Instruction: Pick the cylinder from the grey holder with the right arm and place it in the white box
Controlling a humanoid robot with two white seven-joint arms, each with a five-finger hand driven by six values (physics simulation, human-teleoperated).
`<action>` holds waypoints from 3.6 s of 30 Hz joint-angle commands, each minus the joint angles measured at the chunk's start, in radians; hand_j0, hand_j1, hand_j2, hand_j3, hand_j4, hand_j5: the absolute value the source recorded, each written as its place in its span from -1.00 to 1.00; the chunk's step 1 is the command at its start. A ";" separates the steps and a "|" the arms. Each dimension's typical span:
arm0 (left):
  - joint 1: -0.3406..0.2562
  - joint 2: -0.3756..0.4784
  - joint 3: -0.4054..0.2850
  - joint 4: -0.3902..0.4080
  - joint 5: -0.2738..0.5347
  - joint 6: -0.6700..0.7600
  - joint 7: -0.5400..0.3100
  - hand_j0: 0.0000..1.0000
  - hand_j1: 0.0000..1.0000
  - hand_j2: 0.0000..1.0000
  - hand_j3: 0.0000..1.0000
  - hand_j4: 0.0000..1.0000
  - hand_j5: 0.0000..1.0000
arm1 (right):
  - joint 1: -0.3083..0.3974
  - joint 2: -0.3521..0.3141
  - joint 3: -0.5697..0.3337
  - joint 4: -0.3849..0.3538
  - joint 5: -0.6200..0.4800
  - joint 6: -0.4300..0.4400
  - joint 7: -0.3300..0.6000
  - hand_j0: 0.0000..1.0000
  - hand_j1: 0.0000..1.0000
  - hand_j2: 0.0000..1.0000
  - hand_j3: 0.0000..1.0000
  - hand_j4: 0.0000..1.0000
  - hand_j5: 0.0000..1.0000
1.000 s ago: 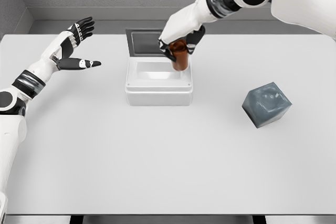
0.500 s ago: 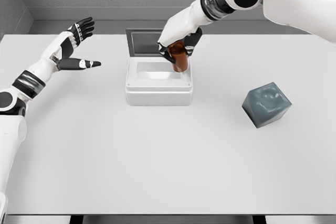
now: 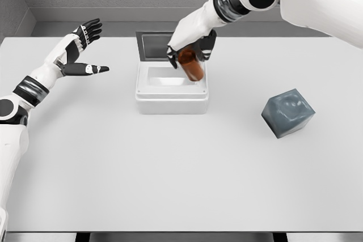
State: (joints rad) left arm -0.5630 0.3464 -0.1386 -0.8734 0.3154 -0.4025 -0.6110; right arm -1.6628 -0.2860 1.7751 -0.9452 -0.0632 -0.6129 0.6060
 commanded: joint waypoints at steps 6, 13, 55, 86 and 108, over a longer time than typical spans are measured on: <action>0.000 0.000 0.001 -0.001 0.007 0.001 0.000 1.00 1.00 1.00 1.00 1.00 1.00 | 0.002 -0.047 -0.098 -0.132 -0.004 0.002 -0.018 1.00 1.00 1.00 1.00 1.00 1.00; -0.005 -0.012 0.004 -0.001 0.013 0.001 0.000 1.00 1.00 1.00 1.00 1.00 1.00 | 0.048 -0.444 -0.186 -0.477 -0.070 0.002 -0.046 1.00 1.00 1.00 1.00 1.00 1.00; -0.161 -0.207 -0.010 0.255 0.004 -0.076 0.000 1.00 1.00 1.00 1.00 1.00 1.00 | 0.293 -0.693 -0.362 -0.296 -0.214 0.002 -0.042 1.00 1.00 1.00 1.00 1.00 1.00; -0.084 -0.205 -0.022 0.108 0.008 -0.110 0.000 1.00 1.00 1.00 1.00 1.00 1.00 | 0.525 -0.688 -0.683 -0.248 -0.090 0.002 -0.034 1.00 1.00 1.00 1.00 1.00 1.00; -0.012 -0.145 -0.095 -0.059 0.105 -0.110 0.000 1.00 1.00 1.00 1.00 1.00 1.00 | 0.661 -0.608 -0.821 -0.187 -0.081 0.002 -0.032 1.00 1.00 1.00 1.00 1.00 1.00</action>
State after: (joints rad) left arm -0.5752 0.1862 -0.2086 -0.9120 0.3903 -0.5128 -0.6109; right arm -1.0017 -0.8960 0.9788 -1.1323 -0.1372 -0.6138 0.5735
